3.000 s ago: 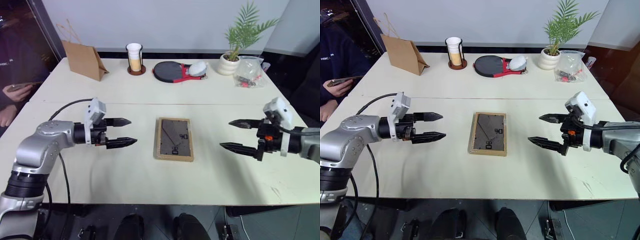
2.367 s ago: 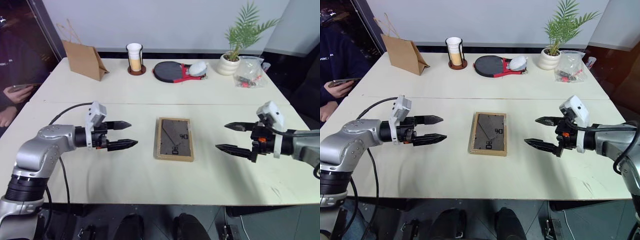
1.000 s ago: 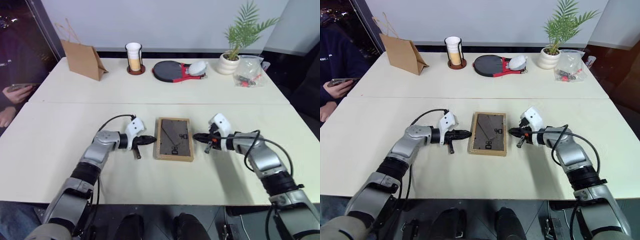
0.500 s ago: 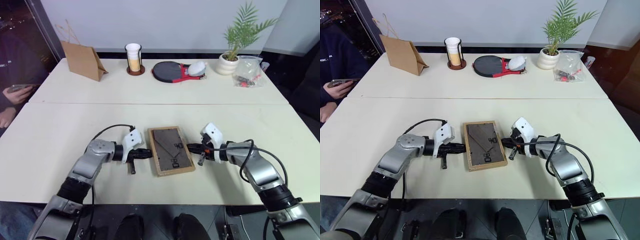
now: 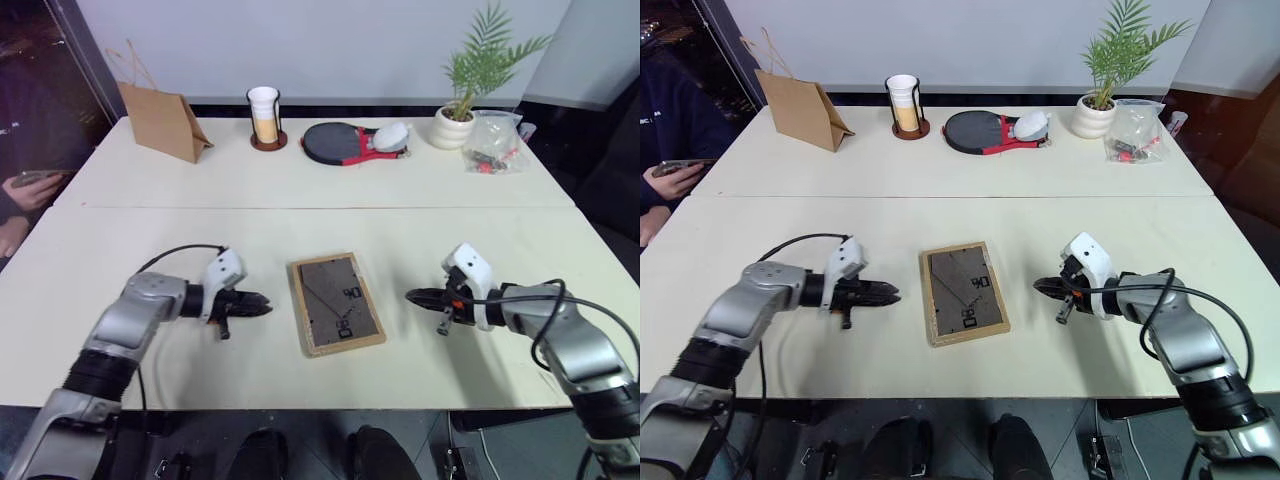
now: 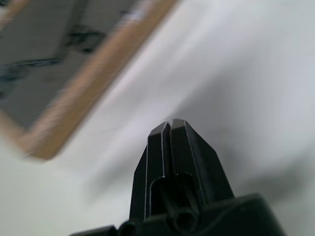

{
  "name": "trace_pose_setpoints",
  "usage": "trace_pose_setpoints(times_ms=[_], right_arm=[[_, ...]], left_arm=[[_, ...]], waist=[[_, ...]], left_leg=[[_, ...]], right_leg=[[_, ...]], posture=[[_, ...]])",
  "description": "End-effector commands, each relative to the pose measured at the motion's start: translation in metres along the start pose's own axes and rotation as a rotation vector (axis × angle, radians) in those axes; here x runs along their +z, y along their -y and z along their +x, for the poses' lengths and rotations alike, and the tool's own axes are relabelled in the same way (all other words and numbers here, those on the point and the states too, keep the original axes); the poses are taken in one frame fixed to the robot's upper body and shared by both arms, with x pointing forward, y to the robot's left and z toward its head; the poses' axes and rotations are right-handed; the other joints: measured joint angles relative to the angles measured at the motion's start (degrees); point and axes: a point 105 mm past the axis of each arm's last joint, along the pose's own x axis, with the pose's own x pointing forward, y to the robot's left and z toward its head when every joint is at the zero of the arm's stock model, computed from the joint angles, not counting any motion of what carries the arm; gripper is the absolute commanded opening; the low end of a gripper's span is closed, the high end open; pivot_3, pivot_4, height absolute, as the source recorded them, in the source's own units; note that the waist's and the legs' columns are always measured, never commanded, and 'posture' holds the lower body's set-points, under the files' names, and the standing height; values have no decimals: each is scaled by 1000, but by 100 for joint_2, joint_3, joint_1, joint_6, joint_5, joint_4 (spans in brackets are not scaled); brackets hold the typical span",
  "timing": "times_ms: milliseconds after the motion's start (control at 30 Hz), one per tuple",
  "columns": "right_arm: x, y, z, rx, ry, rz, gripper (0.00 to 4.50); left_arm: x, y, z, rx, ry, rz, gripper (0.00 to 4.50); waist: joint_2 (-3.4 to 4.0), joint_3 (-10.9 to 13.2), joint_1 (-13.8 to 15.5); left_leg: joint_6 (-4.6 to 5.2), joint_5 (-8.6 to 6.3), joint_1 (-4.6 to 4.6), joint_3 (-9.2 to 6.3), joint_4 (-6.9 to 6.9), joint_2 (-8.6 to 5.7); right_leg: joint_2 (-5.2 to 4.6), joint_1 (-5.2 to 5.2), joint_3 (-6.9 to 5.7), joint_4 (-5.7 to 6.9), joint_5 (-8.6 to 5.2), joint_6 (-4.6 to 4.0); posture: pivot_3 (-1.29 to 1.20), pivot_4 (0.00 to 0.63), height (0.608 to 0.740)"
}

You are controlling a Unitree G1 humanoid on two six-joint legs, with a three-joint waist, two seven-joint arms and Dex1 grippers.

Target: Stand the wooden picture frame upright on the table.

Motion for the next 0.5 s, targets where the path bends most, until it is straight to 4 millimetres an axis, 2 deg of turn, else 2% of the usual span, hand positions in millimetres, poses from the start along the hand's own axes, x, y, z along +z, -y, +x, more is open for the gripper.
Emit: trace_pose_setpoints(times_ms=[33, 100, 133, 267, 500], right_arm=[[17, -2, -6, 14, 40, -58, 0], [18, -2, -5, 9, 33, -79, 0], [16, -4, -3, 23, 24, -92, 0], [9, -11, 4, 55, -11, -134, 0], [6, -30, 21, 141, -19, -173, 0]], left_arm=[[19, 24, 1, -115, 110, -201, 3289], [20, 37, 4, -185, 136, -366, 4240], [16, 42, 8, -190, 124, -446, 4426], [4, 39, 23, -119, 87, -676, 4426], [-1, 25, 38, 9, 80, -805, 4426]], waist=[[-2, 1, 27], [-3, 1, 25], [-4, 1, 24], [-4, 1, 19], [-5, -3, 20]], left_leg=[[0, 0, -2, 0, 2, -3], [0, 0, -2, -1, 10, -8], [1, -1, -2, -1, 12, -9], [2, -1, -1, -8, 13, -8], [1, -1, 27, -15, 13, -11]], right_leg=[[-4, 1, 0, 0, 0, 0], [-9, 7, -1, 0, 1, 1], [-12, 8, -1, 0, 1, 2], [-7, 9, -3, 2, 1, 3], [-10, 42, -6, 2, 1, 3]], posture=[[0, 150, 740], [0, 150, 740], [0, 150, 740], [0, 150, 740], [0, 150, 740]])
